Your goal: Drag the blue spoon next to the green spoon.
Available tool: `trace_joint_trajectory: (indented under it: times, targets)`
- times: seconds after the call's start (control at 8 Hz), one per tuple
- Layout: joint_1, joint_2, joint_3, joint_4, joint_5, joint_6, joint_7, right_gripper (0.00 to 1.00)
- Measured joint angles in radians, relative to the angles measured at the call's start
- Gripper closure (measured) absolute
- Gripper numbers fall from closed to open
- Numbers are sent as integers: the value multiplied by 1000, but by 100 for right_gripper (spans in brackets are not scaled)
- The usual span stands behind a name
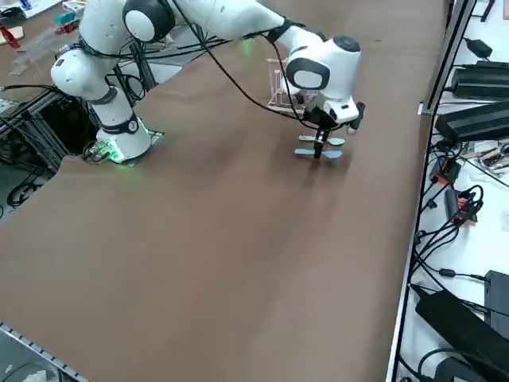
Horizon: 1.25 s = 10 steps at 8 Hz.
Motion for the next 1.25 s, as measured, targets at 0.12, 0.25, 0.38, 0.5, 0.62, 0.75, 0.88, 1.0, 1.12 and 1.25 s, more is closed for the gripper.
trace_joint_trajectory:
  times: [0.12, 0.25, 0.38, 0.5, 0.62, 0.75, 0.88, 1.0, 1.12, 1.25]
  targets:
    - [0, 3, 0, 0, 0, 14, 0, 80]
    - [0, 4, 0, 0, 0, 20, 0, 75]
    - [0, 5, 0, 0, 0, 25, 1, 65]
    - [0, 5, 0, 2, 0, 28, 1, 49]
    - [0, 4, -1, 11, -1, 29, 1, 30]
    - [0, 0, -6, 24, -1, 31, 1, 12]
    - [-3, -25, -12, 42, -1, 33, 1, 0]
    - [-10, -74, -18, 59, -1, 31, 1, 0]
    - [-22, -139, -25, 68, -1, 21, 1, 0]
    - [-44, -207, -30, 72, -1, 6, 1, 0]
